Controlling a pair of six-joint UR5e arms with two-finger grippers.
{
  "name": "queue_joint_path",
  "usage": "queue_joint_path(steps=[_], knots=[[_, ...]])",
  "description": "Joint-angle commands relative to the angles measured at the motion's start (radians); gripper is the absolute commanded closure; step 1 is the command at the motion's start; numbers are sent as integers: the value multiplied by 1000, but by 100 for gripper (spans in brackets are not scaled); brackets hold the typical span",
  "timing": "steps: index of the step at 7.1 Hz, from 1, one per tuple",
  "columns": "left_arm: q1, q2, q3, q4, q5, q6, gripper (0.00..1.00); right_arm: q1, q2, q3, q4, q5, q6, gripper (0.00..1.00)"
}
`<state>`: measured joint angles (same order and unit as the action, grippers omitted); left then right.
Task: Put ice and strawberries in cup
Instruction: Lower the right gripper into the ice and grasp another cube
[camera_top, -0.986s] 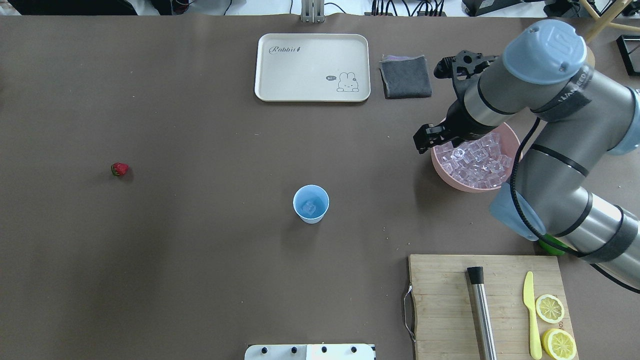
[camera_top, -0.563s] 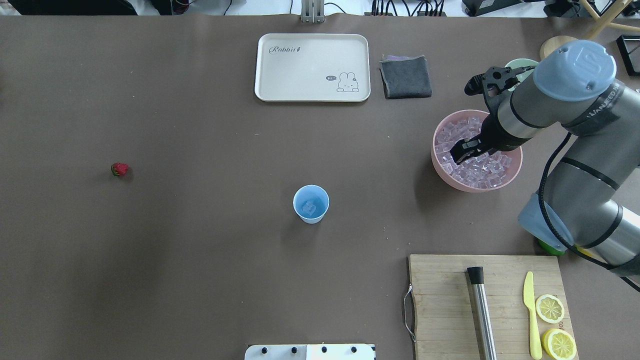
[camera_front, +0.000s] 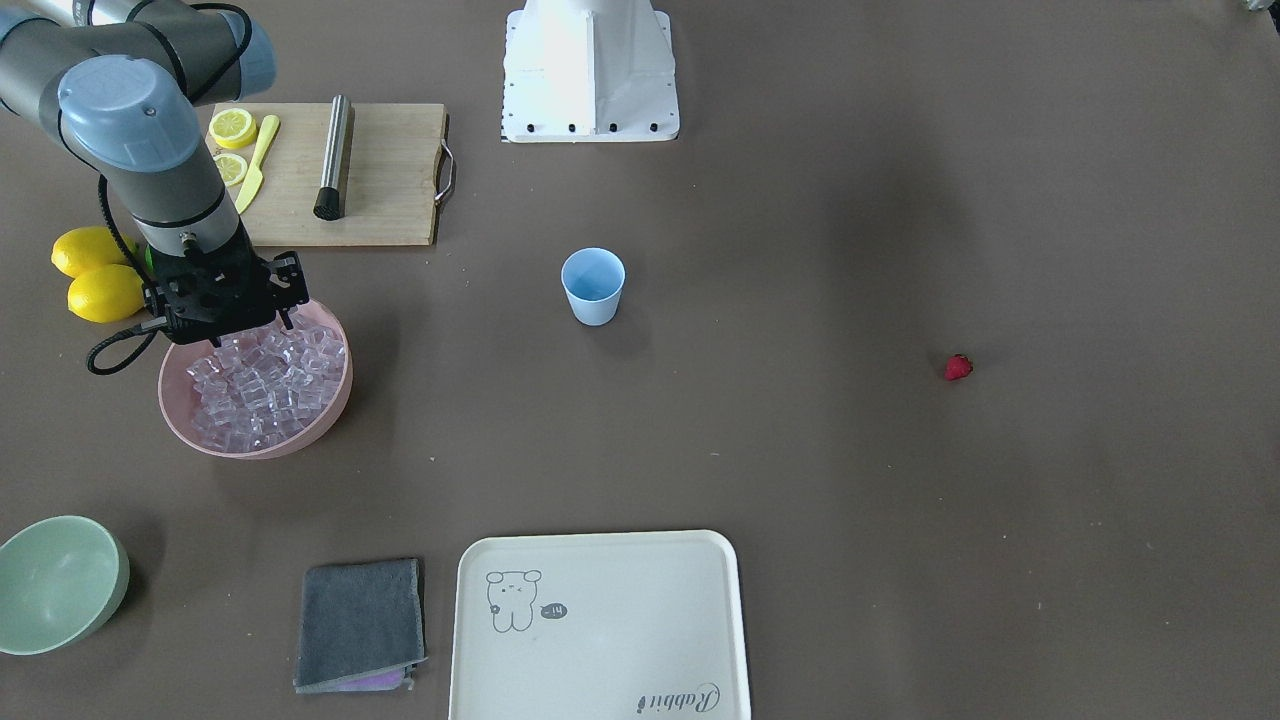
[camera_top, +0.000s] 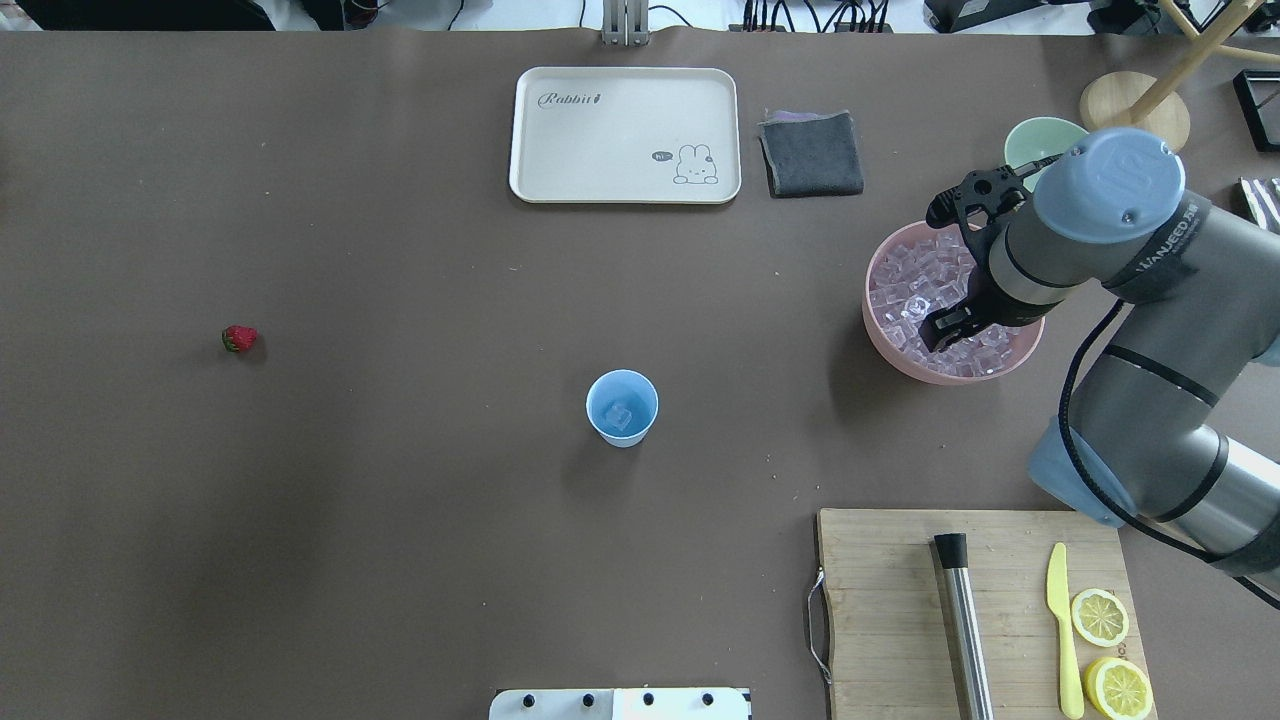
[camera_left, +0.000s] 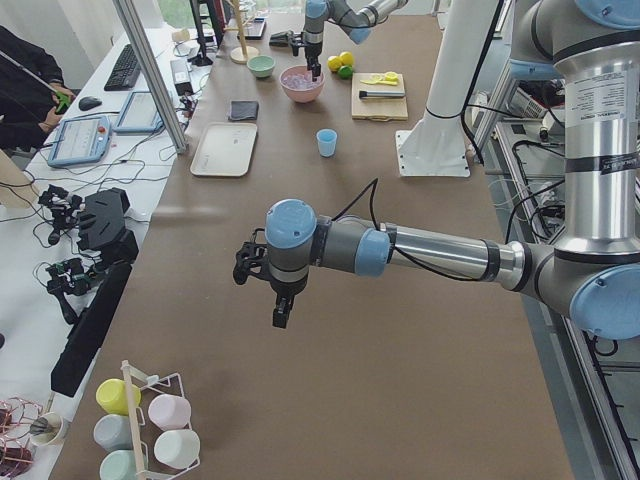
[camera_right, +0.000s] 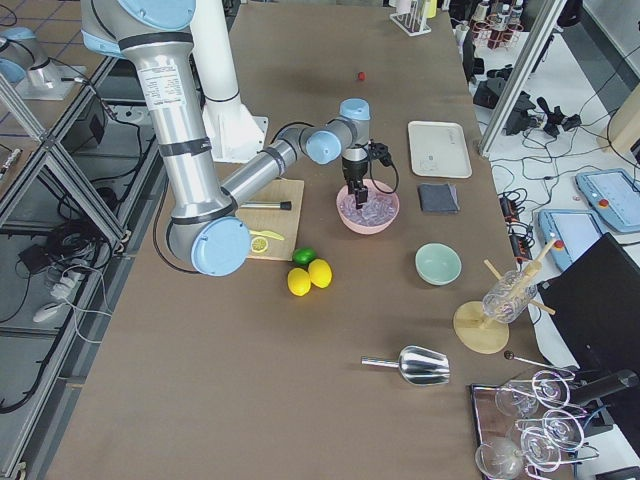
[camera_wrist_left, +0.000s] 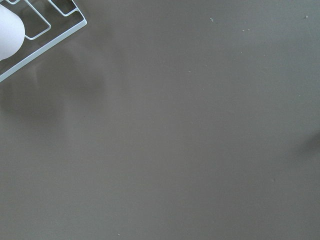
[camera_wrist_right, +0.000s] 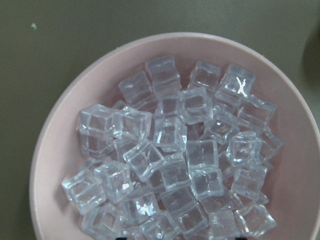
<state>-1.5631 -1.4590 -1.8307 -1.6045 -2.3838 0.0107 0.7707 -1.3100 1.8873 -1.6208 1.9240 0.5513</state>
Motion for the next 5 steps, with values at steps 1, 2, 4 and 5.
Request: queue_joint_path(steps=[1,2,4,5], knots=[[0,0,1,0,0,0,3,-17,-3,-26,-4,-13,-31,26],[0,0,-1,0,-2,0,3,-18,-9,-27,-4,-13,-56,28],[0,5,1,0,-31,0,3,-24,-27,-26,-4,-5,-57,35],[0,6,1,0,-31,0,3,-30,-37,-25,-4,-5,-57,38]])
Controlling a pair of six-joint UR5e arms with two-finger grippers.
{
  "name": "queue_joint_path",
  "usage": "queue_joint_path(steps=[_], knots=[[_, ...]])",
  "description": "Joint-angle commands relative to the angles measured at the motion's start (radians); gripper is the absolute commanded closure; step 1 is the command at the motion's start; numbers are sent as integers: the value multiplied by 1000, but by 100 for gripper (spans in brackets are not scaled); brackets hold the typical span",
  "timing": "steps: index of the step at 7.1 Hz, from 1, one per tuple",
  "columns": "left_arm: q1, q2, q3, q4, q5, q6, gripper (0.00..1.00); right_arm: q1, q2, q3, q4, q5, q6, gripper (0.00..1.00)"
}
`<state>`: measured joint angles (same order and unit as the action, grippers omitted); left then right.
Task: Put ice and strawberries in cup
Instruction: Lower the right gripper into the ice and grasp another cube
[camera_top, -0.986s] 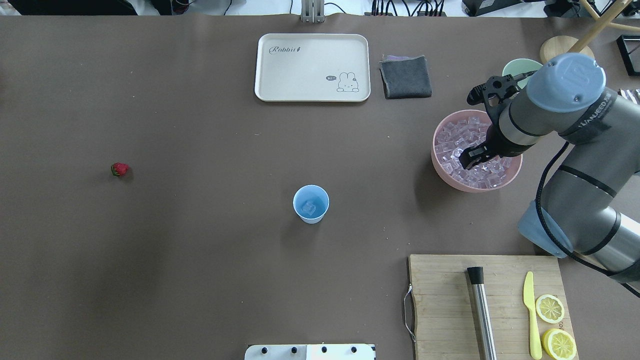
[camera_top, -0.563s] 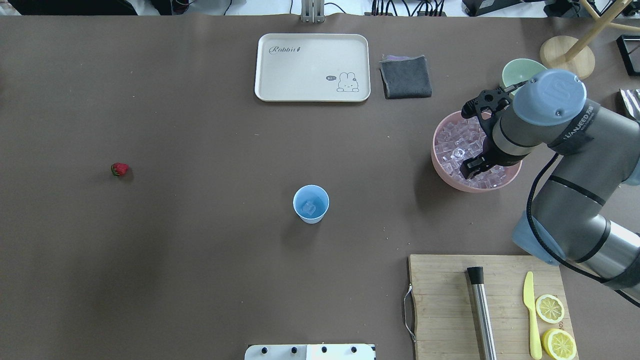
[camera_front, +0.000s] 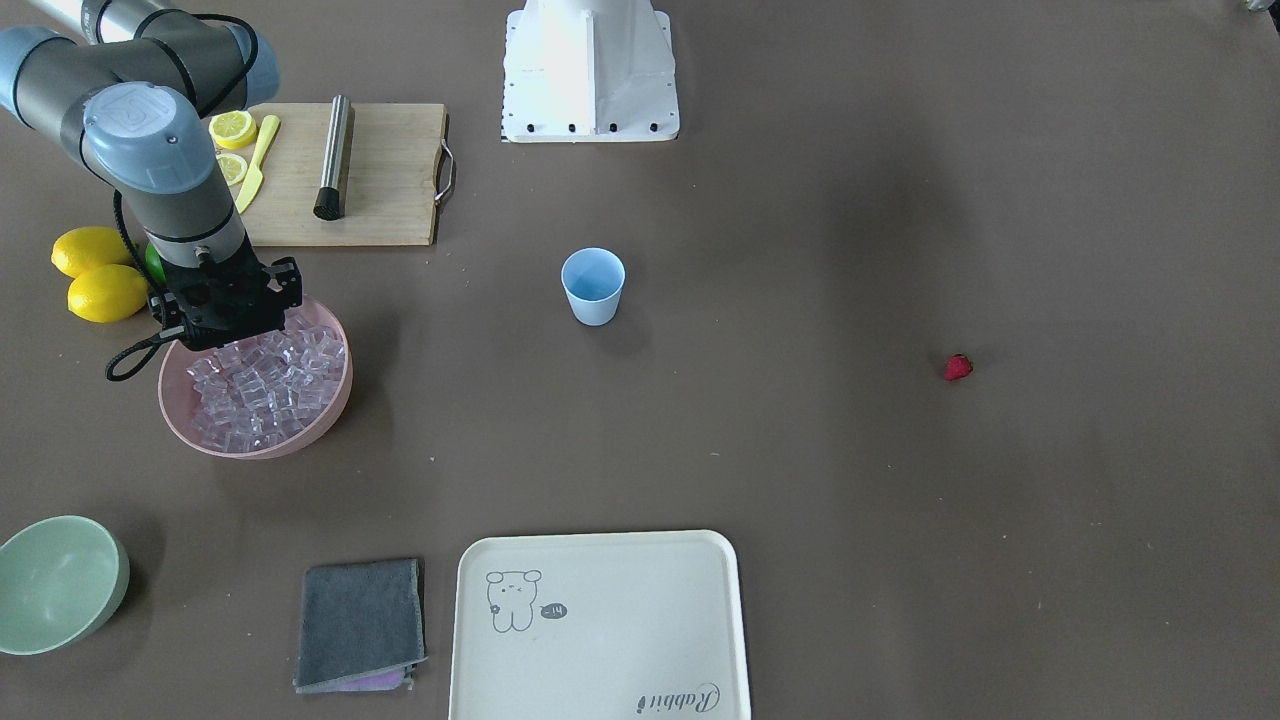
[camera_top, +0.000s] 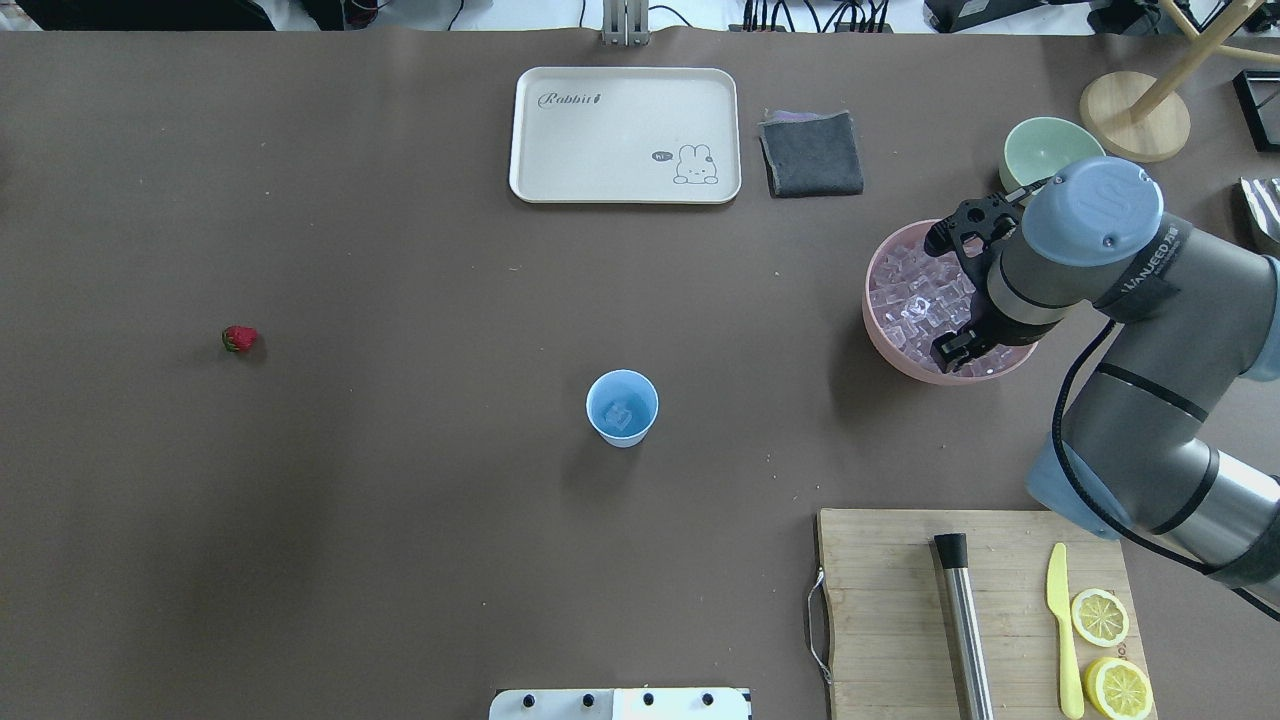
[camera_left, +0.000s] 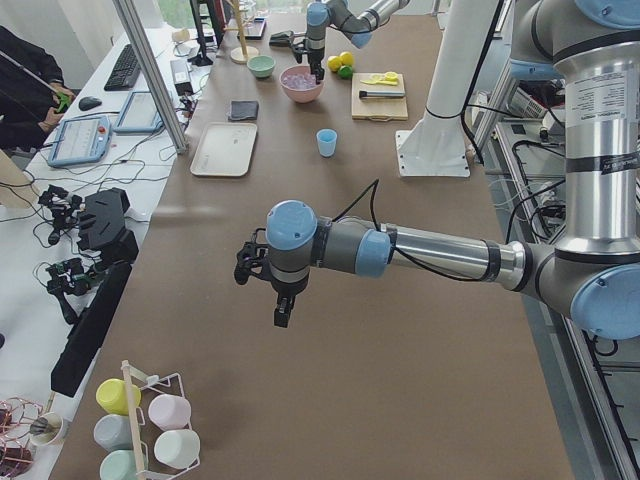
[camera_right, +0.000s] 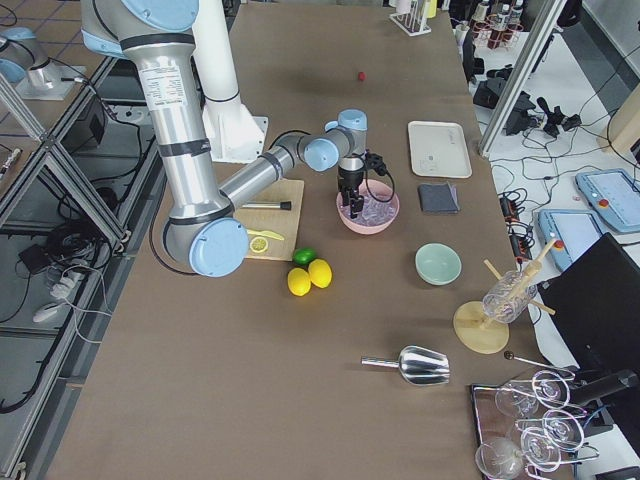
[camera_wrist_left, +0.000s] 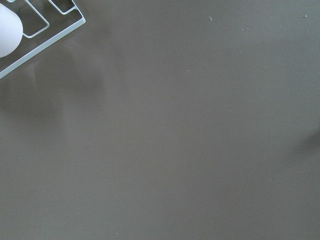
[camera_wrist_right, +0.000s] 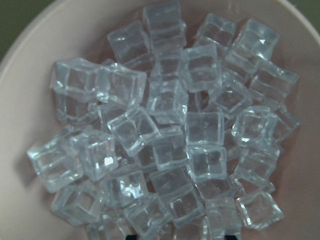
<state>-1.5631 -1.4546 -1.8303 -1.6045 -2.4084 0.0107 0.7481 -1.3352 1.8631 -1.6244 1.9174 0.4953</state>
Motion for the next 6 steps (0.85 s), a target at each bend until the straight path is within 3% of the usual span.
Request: queue_joint_path(steps=[1,2,3,4,6], knots=[[0,3,0,0,-8,0,3,-7,-15,1,0,5,-3,42],[0,3,0,0,-8,2,3,-9,-15,4,-11,6,-3,49],[-2,5,0,0,-8,2,3,-9,-10,11,-40,6,-4,68],[0,17,-3,-2,-8,2,3,-6,-6,13,-45,8,-23,95],[-2,22,-7,-2,-8,2,3,-4,-2,13,-46,9,-26,100]])
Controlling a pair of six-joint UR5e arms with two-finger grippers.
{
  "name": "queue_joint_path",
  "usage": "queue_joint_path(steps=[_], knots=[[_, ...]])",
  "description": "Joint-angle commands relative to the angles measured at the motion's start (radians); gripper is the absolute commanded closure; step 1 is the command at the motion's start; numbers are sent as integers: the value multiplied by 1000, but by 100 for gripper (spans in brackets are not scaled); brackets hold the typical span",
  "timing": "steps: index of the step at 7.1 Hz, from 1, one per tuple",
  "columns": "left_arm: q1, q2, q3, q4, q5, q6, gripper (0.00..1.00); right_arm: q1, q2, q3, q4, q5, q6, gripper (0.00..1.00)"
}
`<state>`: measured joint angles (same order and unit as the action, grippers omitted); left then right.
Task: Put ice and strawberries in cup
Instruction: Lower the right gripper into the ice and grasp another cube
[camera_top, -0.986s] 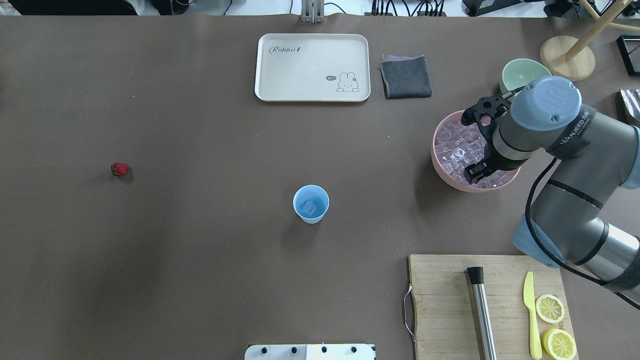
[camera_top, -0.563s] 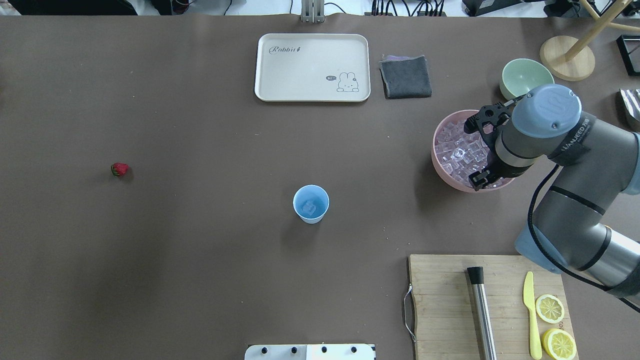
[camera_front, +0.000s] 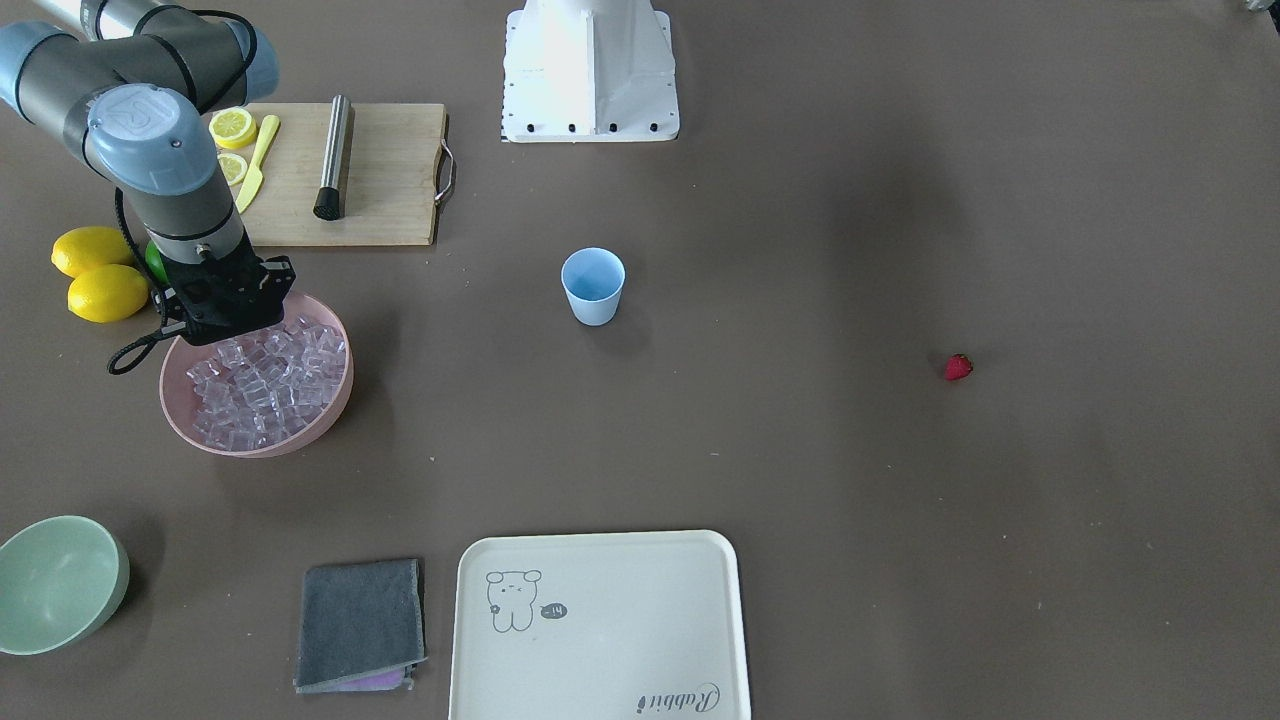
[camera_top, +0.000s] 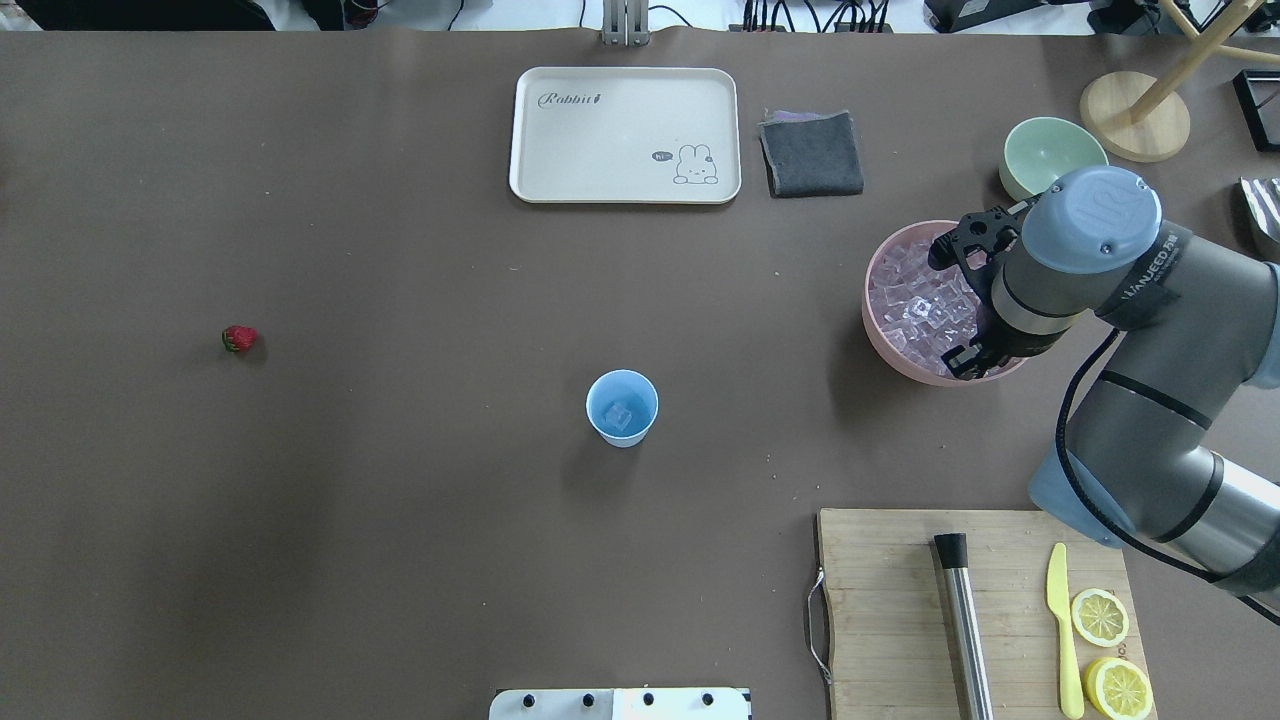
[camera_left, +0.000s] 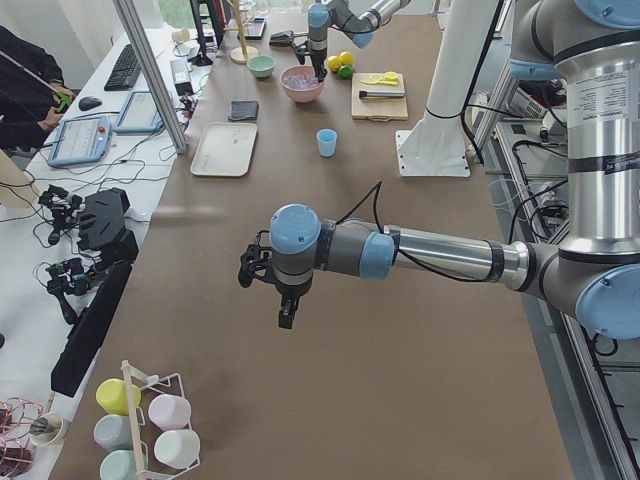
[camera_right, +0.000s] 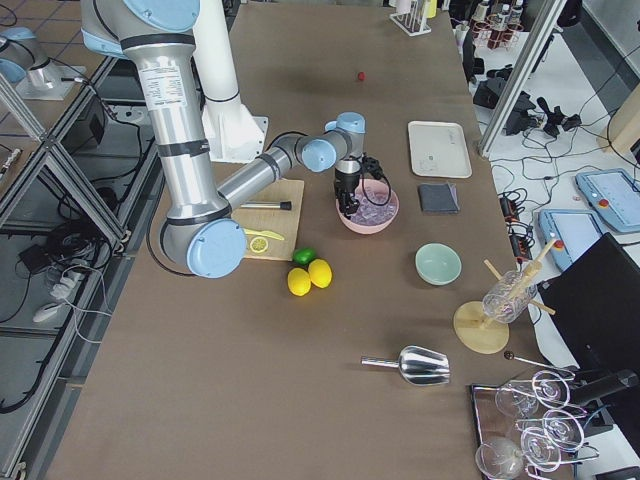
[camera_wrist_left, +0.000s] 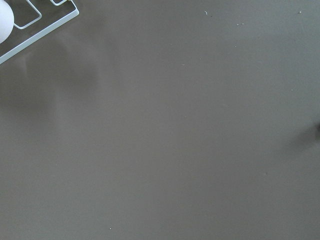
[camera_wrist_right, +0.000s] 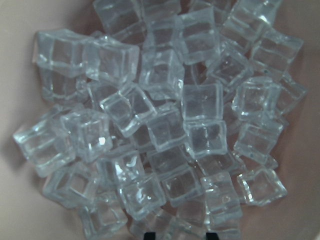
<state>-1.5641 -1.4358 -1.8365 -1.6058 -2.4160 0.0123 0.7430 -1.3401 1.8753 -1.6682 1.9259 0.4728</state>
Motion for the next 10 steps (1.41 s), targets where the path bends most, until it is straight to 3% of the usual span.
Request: queue_joint_path(steps=[1,3,5,7,10], knots=[[-1,3,-1,0,0,0,3,7,6,1,-2,4,-3,100],[-1,6,-4,0,0,0,3,21,9,2,-4,5,-10,100],[-2,6,-6,0,0,0,3,39,50,80,-147,24,-26,100],[-2,6,-6,0,0,0,3,50,174,125,-273,95,-11,100],[-2,6,-6,0,0,2,3,-32,396,56,-248,174,276,100]])
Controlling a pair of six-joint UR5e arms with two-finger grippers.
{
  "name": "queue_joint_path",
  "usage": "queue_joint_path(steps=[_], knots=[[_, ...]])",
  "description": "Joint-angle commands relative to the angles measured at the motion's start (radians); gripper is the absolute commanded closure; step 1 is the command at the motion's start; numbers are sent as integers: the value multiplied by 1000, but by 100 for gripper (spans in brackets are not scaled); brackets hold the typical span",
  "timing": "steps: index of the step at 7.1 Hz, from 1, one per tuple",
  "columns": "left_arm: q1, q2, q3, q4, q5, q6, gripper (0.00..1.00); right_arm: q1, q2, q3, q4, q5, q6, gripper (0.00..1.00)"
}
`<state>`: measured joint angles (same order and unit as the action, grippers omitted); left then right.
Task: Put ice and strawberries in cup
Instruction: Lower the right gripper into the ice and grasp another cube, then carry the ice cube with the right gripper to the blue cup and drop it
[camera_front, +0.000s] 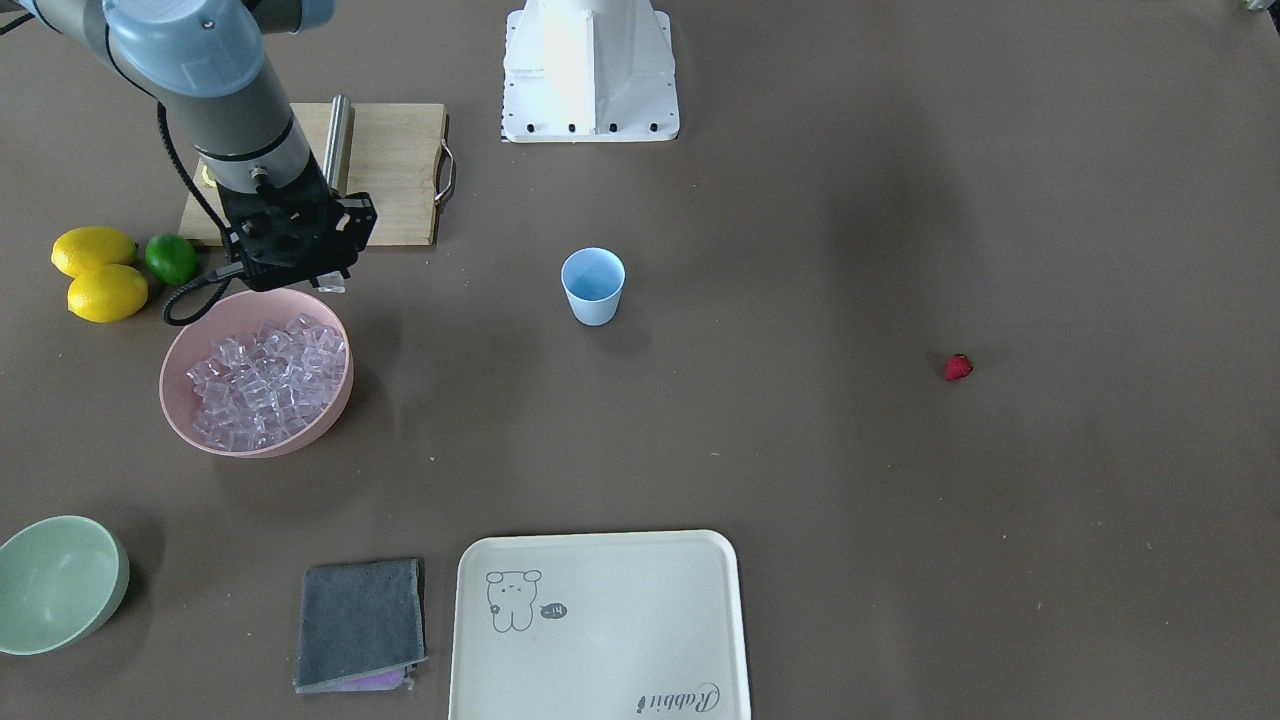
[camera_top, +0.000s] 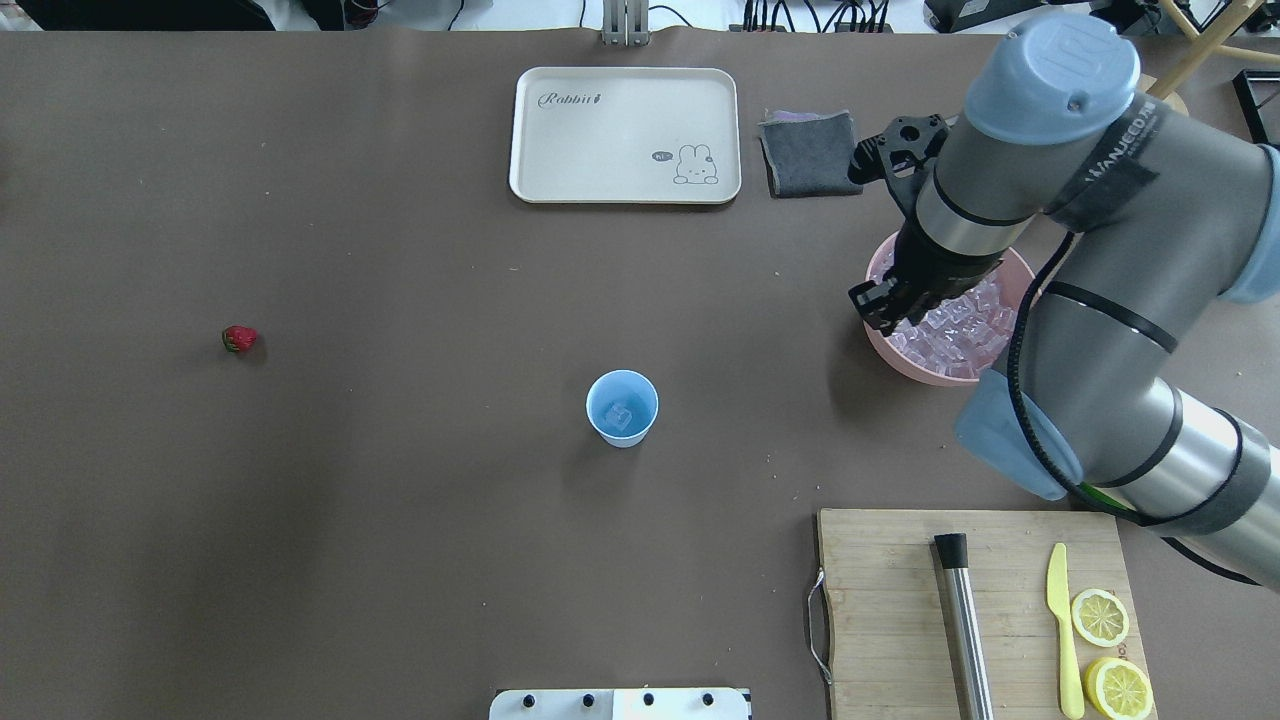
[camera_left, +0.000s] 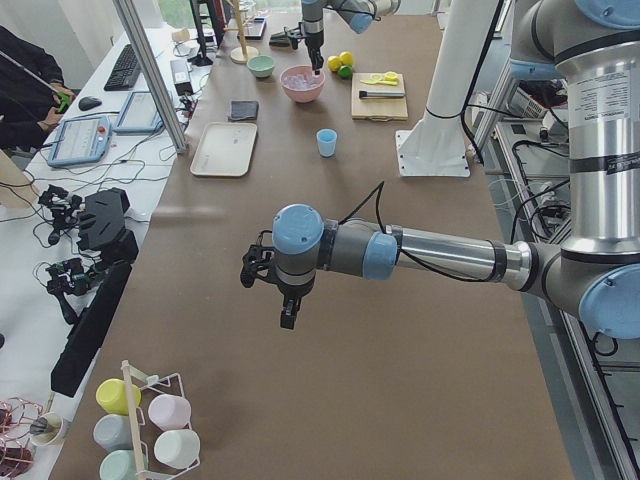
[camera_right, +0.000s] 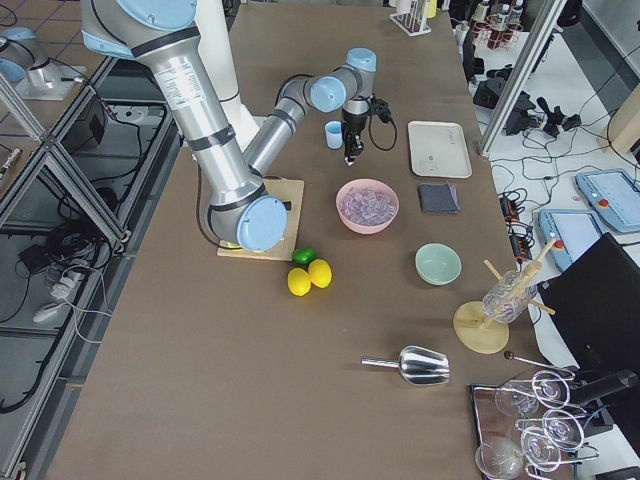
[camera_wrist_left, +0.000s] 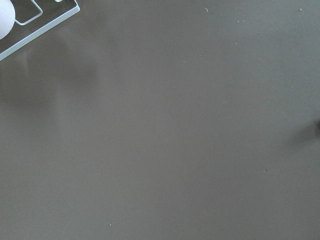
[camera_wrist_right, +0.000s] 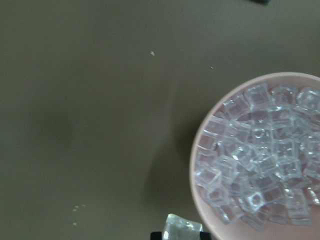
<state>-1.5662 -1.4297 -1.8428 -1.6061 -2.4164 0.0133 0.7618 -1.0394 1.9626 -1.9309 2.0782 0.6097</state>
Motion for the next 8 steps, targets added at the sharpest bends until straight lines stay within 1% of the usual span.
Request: queue_joint_path(steps=[1,2,3,4,6,7,8], knots=[[0,0,0,0,0,1,3,-108,164,-78,83,20,276,100],[0,0,2,0,0,1,3,-186,192,-127,189,5,400,100],[-2,0,2,0,0,1,3,-231,194,-175,278,-28,463,100],[-2,0,0,0,0,1,3,-252,203,-206,306,-61,472,100],[-6,17,-3,-1,-12,2,3,-269,238,-247,312,-82,473,100],[-6,23,-1,-29,-13,-1,3,-274,249,-257,314,-86,482,100],[-6,28,-1,-32,-13,-1,3,-275,251,-258,329,-87,487,95]])
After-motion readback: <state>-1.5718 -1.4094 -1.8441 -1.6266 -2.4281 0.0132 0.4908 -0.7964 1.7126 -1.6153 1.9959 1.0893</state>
